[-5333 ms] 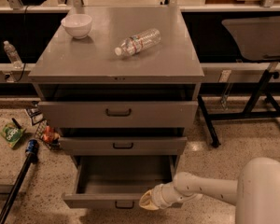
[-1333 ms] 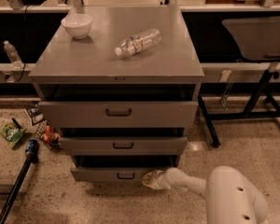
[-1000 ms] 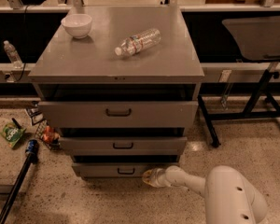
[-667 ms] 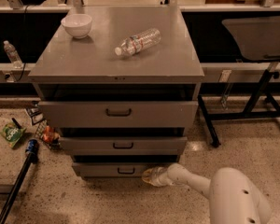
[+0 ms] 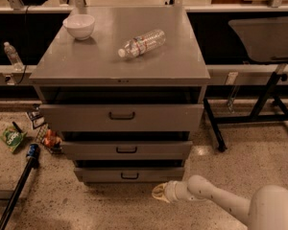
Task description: Close bottom drawer
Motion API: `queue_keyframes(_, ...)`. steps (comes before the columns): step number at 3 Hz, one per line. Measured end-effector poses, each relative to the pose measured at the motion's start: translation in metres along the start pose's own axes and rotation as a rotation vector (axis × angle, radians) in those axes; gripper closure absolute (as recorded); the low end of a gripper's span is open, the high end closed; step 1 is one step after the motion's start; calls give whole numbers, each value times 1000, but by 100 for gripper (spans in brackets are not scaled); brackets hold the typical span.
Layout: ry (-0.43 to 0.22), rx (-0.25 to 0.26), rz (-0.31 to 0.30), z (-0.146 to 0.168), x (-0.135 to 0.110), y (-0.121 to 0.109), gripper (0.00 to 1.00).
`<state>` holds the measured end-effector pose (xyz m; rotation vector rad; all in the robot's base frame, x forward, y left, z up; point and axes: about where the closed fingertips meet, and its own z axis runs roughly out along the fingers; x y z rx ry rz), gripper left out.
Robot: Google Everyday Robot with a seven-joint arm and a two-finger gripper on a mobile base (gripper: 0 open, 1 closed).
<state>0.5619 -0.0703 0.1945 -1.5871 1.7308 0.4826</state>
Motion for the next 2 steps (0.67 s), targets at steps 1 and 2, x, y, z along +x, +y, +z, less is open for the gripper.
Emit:
queue_keyframes(1,-81,-6,36,-60,-28,27,100)
queue_keyframes(2,-229,51,65,-112,-63,43,100)
